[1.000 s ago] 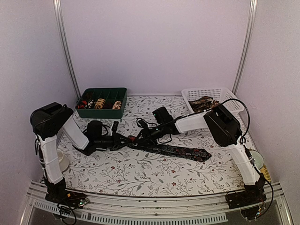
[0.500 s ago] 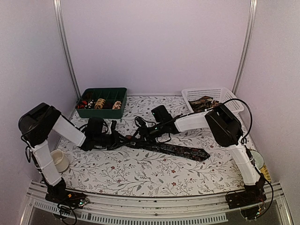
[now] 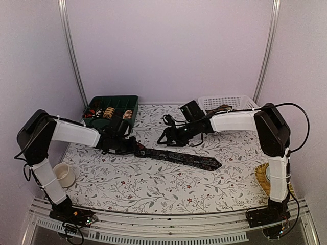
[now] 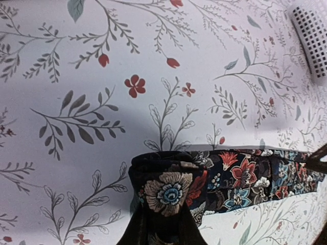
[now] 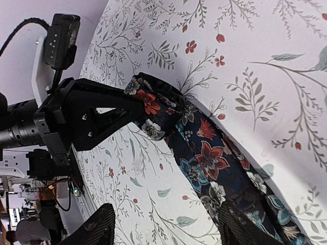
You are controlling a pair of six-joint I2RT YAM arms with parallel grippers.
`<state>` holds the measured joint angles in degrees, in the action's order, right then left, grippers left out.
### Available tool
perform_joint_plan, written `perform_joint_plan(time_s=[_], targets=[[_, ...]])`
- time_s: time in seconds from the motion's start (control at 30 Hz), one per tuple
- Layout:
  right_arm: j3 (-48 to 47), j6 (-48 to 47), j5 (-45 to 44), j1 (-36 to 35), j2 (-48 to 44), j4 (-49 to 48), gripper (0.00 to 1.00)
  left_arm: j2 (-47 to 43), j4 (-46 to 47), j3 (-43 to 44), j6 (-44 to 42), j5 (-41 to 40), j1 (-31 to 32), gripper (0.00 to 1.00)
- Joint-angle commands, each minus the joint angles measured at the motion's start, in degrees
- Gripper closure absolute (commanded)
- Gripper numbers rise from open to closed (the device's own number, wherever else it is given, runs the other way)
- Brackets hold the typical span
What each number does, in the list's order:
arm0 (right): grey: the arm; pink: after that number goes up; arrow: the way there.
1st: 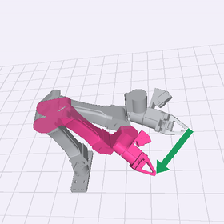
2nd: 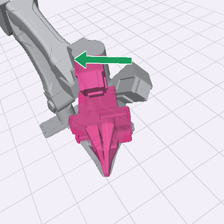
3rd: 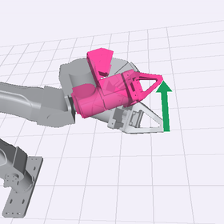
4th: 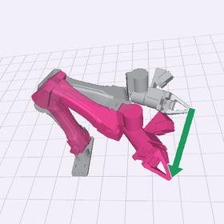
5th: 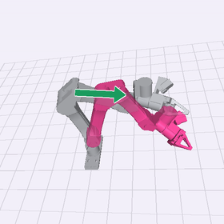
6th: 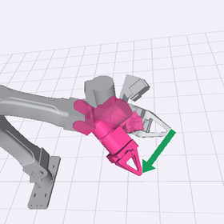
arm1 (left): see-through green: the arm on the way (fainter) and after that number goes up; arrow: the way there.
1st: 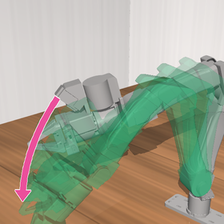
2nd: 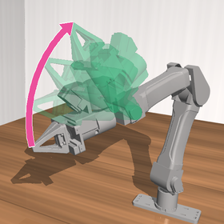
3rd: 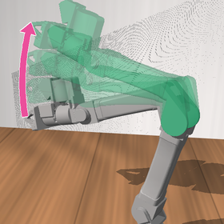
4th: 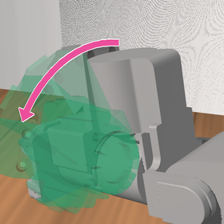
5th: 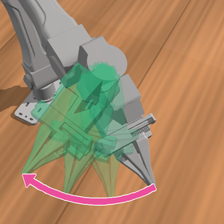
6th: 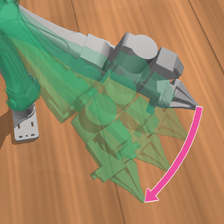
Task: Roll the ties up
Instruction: Roll the tie at the center of the board.
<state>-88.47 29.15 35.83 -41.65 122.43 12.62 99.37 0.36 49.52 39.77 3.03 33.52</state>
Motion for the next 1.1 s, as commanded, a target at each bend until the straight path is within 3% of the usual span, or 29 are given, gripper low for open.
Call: perform_joint_plan(time_s=[0.0,0.23,0.6,0.8,1.07], targets=[[4.48,-4.96,-5.66,1.47,-10.12,3.8,0.31,3.47,-15.93,6.47,-3.84,-14.12,3.49,1.0],[11.67,-10.92,-12.46,3.19,-8.23,5.43,0.31,9.57,-27.92,17.64,-5.07,-26.25,8.44,1.0],[16.14,-12.07,-11.02,3.32,-5.22,2.54,0.31,22.94,-45.61,35.28,-4.53,-44.68,17.59,1.0],[18.19,-12.23,-9.82,3.32,-5.01,1.63,0.32,26.03,-48.08,40.56,-4.62,-46.68,19.96,0.98],[19.91,-11.21,-7.01,3.65,-5.08,-0.52,0.32,25.96,-43.37,40.83,-7.39,-43.24,20.96,0.8]])
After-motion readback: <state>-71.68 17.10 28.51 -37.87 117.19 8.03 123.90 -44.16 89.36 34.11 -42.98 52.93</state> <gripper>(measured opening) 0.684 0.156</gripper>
